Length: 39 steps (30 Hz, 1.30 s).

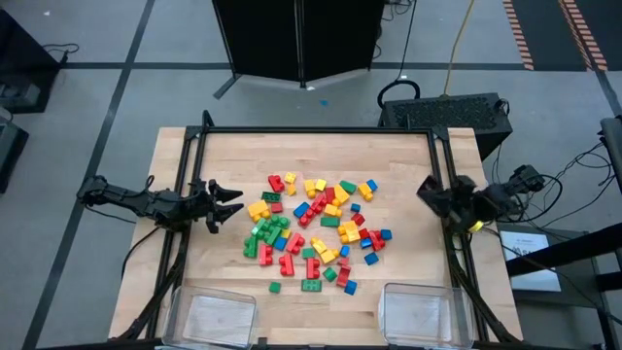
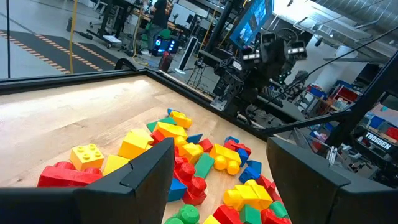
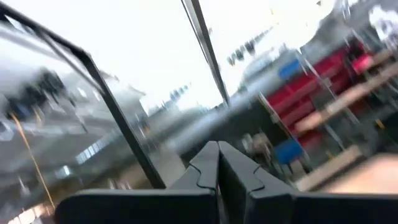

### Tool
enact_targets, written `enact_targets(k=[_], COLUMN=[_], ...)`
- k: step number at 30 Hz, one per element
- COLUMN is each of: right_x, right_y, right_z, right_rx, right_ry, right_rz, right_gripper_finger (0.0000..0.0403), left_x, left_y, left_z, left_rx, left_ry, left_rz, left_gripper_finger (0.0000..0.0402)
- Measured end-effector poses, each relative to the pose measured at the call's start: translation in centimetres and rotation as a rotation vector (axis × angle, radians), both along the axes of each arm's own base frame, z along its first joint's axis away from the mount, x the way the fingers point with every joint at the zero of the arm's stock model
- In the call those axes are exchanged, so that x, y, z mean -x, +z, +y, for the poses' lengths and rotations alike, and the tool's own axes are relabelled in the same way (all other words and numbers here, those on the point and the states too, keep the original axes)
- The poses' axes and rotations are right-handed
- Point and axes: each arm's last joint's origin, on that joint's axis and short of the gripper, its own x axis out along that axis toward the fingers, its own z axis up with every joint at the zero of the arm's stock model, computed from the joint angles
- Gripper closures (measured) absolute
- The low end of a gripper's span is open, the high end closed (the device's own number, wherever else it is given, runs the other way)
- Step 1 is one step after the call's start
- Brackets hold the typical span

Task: Sort blocks by size
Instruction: Put the red game piece into the right transparent bin

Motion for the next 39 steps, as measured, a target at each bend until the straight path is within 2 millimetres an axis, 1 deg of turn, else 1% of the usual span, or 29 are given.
enact_targets(k=[2, 5, 8, 10, 12, 15, 18, 21, 23, 25, 27, 30, 33, 35, 39], right_x=[0.3, 0.3, 0.5, 0.7, 0.8, 0.5, -0.1, -1.1, -1.8, -2.5, -3.0, -3.9, -4.6, -4.9, -5.2], right_y=[0.4, 0.5, 0.7, 1.4, 2.4, 4.4, 7.2, 10.3, 12.2, 13.6, 14.7, 15.7, 16.2, 16.2, 15.6], right_z=[-0.2, -0.2, -0.5, -0.6, -0.6, -0.6, -0.3, 0.2, 0.5, 0.8, 0.9, 1.4, 1.7, 1.9, 2.1], right_rx=[0.008, 0.033, -0.002, -0.009, 0.006, 0.068, 0.158, 0.295, 0.356, 0.406, 0.437, 0.481, 0.497, 0.491, 0.474], right_ry=[-0.022, -0.049, -0.088, -0.096, -0.112, -0.148, -0.195, -0.254, -0.300, -0.349, -0.394, -0.401, -0.403, -0.394, -0.373], right_rz=[-0.043, -0.045, -0.063, -0.075, -0.053, 0.050, 0.161, 0.273, 0.357, 0.447, 0.521, 0.577, 0.593, 0.595, 0.631], right_gripper_finger=[0.0403, 0.0403, 0.0403, 0.0402, 0.0397, 0.0380, 0.0351, 0.0311, 0.0280, 0.0250, 0.0224, 0.0198, 0.0187, 0.0186, 0.0189], left_x=[0.0, 0.0, 0.0, 0.0, 0.0, 0.2, 0.3, 0.4, 0.6, 0.8, 0.8, 0.9, 0.9, 0.9, 1.2], left_y=[0.0, 0.0, 0.0, 0.1, 0.5, 1.4, 2.2, 2.6, 2.9, 3.2, 3.2, 3.4, 3.4, 3.6, 4.2], left_z=[0.0, 0.0, 0.0, 0.0, 0.1, 0.3, 0.4, 0.4, 0.7, 0.9, 0.9, 0.9, 0.9, 0.9, 0.9], left_rx=[0.000, 0.000, -0.001, -0.010, -0.010, 0.024, 0.049, 0.061, 0.049, 0.029, 0.010, 0.013, 0.017, 0.028, 0.161], left_ry=[0.000, 0.000, 0.000, 0.005, 0.046, 0.094, 0.104, 0.125, 0.207, 0.261, 0.267, 0.269, 0.262, 0.251, 0.227], left_rz=[0.000, 0.000, 0.000, -0.003, -0.041, -0.141, -0.219, -0.259, -0.287, -0.294, -0.288, -0.304, -0.306, -0.323, -0.426], left_gripper_finger=[0.0146, 0.0146, 0.0146, 0.0146, 0.0146, 0.0146, 0.0146, 0.0146, 0.0146, 0.0146, 0.0146, 0.0146, 0.0146, 0.0146, 0.0146])
